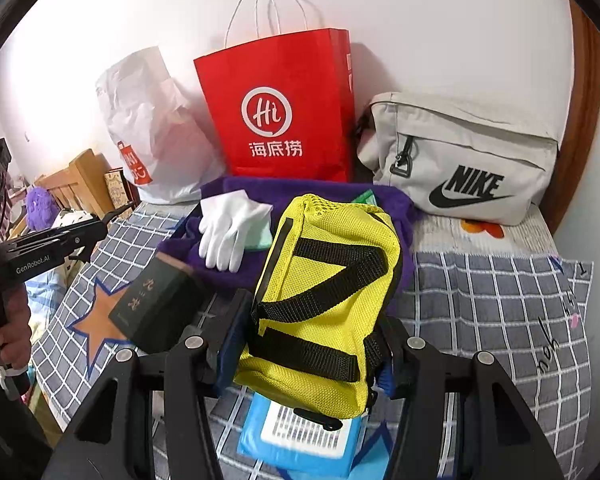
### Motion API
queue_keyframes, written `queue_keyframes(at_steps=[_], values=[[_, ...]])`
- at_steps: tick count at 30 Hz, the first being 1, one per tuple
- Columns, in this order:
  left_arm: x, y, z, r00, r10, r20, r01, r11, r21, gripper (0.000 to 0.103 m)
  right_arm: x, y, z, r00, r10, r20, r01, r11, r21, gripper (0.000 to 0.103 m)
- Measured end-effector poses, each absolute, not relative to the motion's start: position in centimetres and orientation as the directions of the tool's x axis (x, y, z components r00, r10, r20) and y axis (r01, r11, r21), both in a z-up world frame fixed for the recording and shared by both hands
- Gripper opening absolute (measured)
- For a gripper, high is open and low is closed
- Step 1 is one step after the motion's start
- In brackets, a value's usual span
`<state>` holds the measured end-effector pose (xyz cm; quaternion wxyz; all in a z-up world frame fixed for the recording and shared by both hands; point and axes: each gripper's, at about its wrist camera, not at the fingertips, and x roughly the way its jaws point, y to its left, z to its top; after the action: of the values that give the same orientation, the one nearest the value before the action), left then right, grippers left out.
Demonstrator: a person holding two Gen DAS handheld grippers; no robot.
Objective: Organize soft objects
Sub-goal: 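Carry the yellow pouch toward the purple towel while the left tool moves over the towel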
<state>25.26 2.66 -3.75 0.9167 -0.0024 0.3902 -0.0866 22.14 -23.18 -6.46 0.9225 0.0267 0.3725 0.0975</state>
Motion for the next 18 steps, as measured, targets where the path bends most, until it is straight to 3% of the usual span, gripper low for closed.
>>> queue_keyframes(at_steps=[18], values=[[32.2, 0.9, -6.4, 0.627, -0.16, -0.762, 0.13, 0.986, -0.1, 0.02, 31.5, -24.2, -7.2, 0.682, 0.221, -0.697, -0.181, 0.975, 0.132, 0.054]])
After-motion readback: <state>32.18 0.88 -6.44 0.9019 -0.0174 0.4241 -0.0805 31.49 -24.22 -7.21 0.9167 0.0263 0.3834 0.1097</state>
